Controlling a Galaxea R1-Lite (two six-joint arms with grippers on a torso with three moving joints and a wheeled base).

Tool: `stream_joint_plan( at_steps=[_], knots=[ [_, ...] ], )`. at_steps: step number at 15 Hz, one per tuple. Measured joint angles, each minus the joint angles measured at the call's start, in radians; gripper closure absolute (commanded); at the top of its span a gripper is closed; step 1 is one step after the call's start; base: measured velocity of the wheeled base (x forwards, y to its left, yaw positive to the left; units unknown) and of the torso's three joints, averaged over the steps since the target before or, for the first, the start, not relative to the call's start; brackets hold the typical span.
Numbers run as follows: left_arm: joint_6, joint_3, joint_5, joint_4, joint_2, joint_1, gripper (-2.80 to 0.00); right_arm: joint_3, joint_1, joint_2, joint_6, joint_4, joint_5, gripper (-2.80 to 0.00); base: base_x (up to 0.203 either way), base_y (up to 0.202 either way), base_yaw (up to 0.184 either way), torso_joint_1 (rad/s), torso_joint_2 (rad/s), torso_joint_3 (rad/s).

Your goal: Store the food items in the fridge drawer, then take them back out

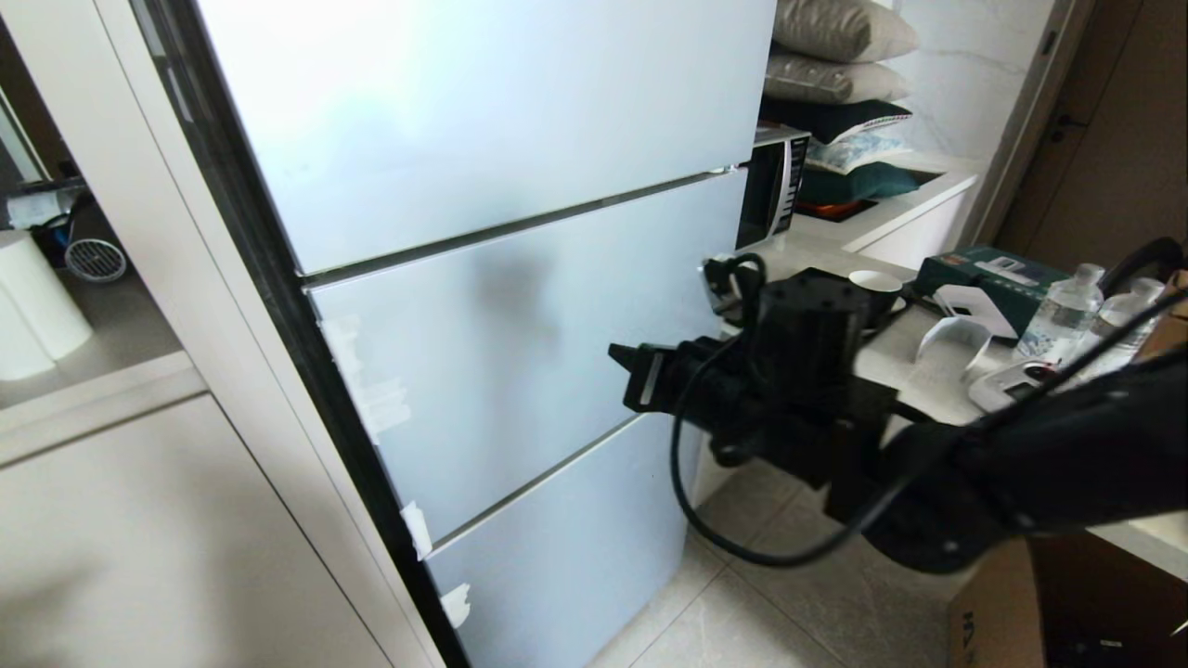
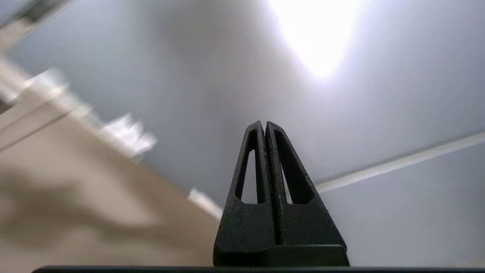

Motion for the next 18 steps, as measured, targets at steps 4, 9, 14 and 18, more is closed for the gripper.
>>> stream_joint_plan(
  at_steps=[4,9,14,18],
  knots=[
    [0.0,0.0,0.0,0.0,0.0,0.0,0.0,0.445,0.014,-0.421,-0.085,-0.015,-0.161,0.0,0.0,0.0,0.0,0.0,0.0,0.0],
    [0.0,0.0,0.0,0.0,0.0,0.0,0.0,0.785,-0.29,-0.882,-0.248,0.161,-0.257,0.0,0.0,0.0,0.0,0.0,0.0,0.0],
    [0.0,0.0,0.0,0.0,0.0,0.0,0.0,0.948,-0.556,-1.431,-0.458,0.63,-0.134,0.0,0.0,0.0,0.0,0.0,0.0,0.0],
    [0.0,0.0,0.0,0.0,0.0,0.0,0.0,1.024,-0.652,-1.624,-0.461,0.797,-0.059,0.0,0.0,0.0,0.0,0.0,0.0,0.0]
  ],
)
